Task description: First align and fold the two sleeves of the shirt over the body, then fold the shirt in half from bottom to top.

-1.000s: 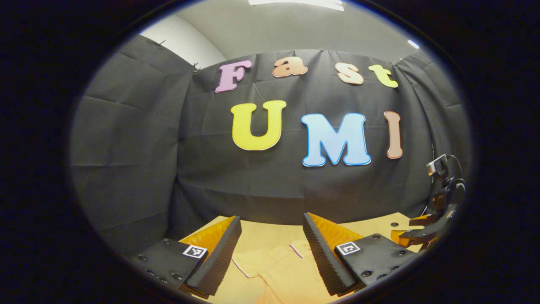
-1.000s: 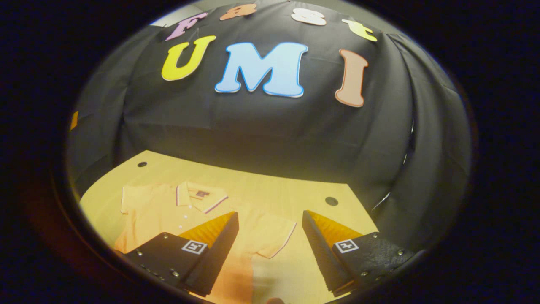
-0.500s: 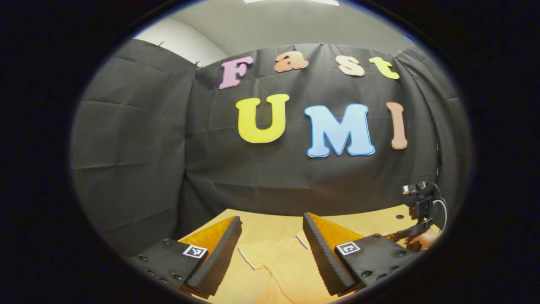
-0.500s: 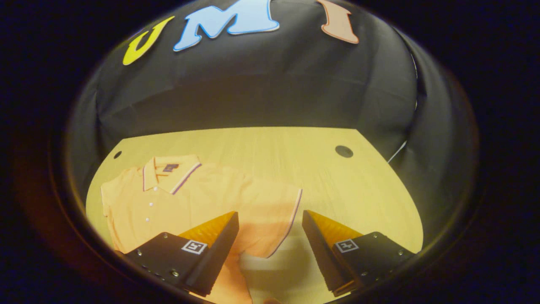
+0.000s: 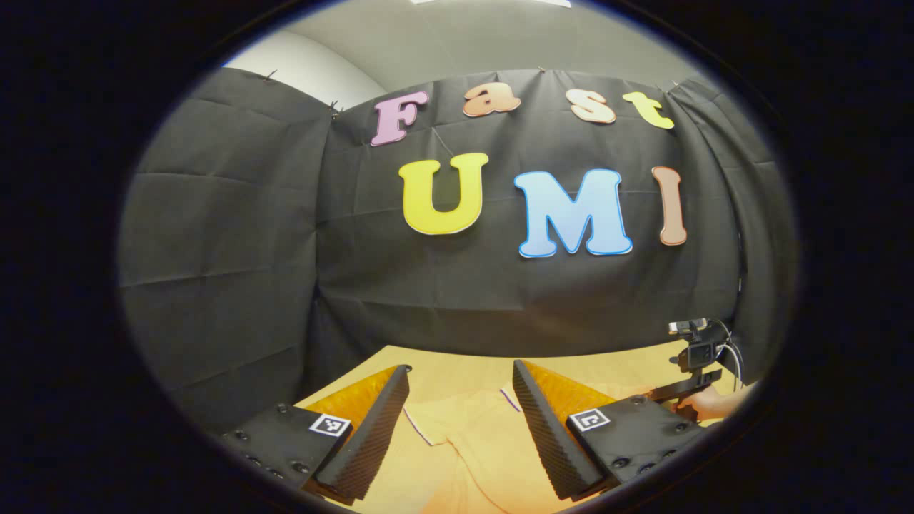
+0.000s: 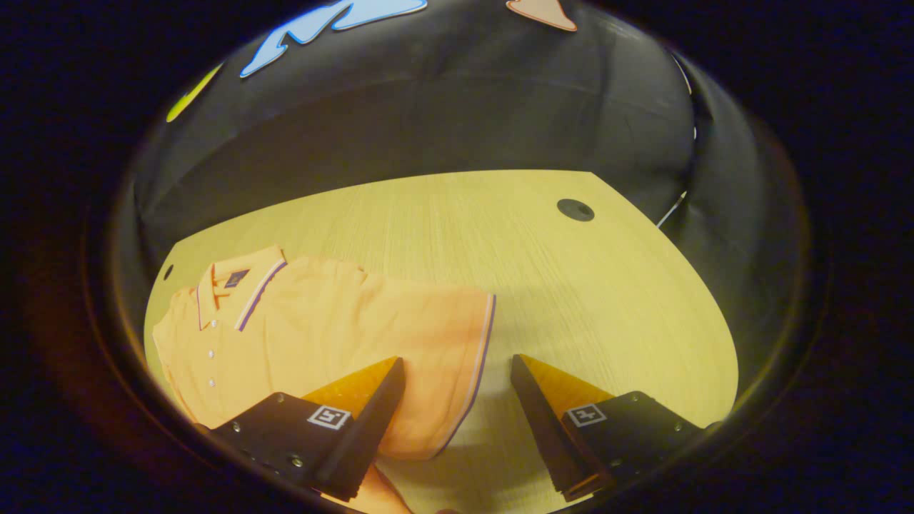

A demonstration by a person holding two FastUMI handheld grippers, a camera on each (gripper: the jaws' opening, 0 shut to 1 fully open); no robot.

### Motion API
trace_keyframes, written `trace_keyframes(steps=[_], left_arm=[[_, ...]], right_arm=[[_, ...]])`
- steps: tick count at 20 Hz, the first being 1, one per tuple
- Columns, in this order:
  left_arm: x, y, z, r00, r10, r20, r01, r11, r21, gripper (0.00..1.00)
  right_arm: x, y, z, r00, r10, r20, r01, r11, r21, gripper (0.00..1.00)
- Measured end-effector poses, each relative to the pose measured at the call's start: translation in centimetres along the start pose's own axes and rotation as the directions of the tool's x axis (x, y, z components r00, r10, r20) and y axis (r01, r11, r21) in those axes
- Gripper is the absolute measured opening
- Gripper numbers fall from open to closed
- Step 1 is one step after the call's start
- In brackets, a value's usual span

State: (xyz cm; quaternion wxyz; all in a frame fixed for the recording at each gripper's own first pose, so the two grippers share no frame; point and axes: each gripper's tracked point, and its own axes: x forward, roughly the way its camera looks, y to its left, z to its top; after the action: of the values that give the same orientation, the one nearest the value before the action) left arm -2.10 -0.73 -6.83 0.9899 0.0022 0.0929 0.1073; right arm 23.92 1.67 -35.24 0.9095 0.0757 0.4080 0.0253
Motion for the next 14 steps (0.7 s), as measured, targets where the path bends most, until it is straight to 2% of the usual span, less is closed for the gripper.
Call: trace_keyframes(steps=[2, 4, 6, 7, 8, 9, 10, 11, 12, 13, 14], left_arm=[[-0.1, -0.1, -0.2, 1.0, -0.006, 0.0, 0.006, 1.0, -0.006, 0.98], [-0.2, 0.0, -0.2, 1.0, -0.011, 0.003, 0.011, 1.0, -0.012, 0.98], [-0.5, 0.1, -0.2, 1.0, -0.014, 0.007, 0.014, 1.0, -0.013, 0.98], [-0.6, 0.2, -0.1, 1.0, -0.014, 0.01, 0.014, 1.0, -0.013, 0.98], [-0.8, 0.5, -0.1, 1.0, -0.012, 0.013, 0.012, 1.0, -0.013, 0.95], [-1.0, 0.7, -0.2, 1.0, -0.01, 0.015, 0.01, 1.0, -0.012, 0.95], [-1.1, 1.0, -0.2, 1.0, -0.007, 0.016, 0.007, 1.0, -0.013, 0.95], [-1.4, 1.3, -0.1, 1.0, -0.003, 0.019, 0.003, 1.0, -0.016, 0.95], [-1.7, 1.5, -0.1, 1.0, 0.0, 0.022, 0.0, 1.0, -0.019, 0.98], [-1.9, 1.9, 0.0, 1.0, 0.007, 0.026, -0.006, 1.0, -0.018, 0.98], [-2.2, 2.3, 0.1, 0.999, 0.014, 0.031, -0.014, 1.0, -0.018, 0.98]], right_arm=[[0.2, 0.1, -0.1, 1.0, 0.003, -0.008, -0.003, 1.0, 0.001, 0.89], [0.2, 0.6, -0.3, 1.0, 0.006, -0.017, -0.006, 1.0, -0.01, 0.76], [0.2, 1.1, -0.4, 1.0, 0.023, -0.02, -0.024, 0.999, -0.023, 0.71], [0.2, 1.0, -0.3, 0.999, 0.029, -0.026, -0.03, 0.999, -0.032, 0.52], [0.1, 1.1, -0.3, 0.998, 0.046, -0.03, -0.047, 0.998, -0.032, 0.52], [0.0, 1.1, -0.2, 0.998, 0.04, -0.038, -0.041, 0.999, -0.017, 0.33], [0.0, 1.1, 0.0, 0.998, 0.037, -0.042, -0.038, 0.999, -0.013, 0.19], [-0.1, 1.0, -0.2, 0.998, 0.029, -0.048, -0.03, 0.999, -0.013, 0.19], [-0.5, 1.2, 0.0, 0.999, 0.014, -0.045, -0.014, 1.0, -0.007, 0.14], [-0.4, 1.6, 0.3, 0.999, 0.014, -0.037, -0.015, 1.0, -0.007, 0.01], [-0.7, 2.0, 0.7, 1.0, 0.013, -0.021, -0.013, 1.0, -0.018, 0.01]])
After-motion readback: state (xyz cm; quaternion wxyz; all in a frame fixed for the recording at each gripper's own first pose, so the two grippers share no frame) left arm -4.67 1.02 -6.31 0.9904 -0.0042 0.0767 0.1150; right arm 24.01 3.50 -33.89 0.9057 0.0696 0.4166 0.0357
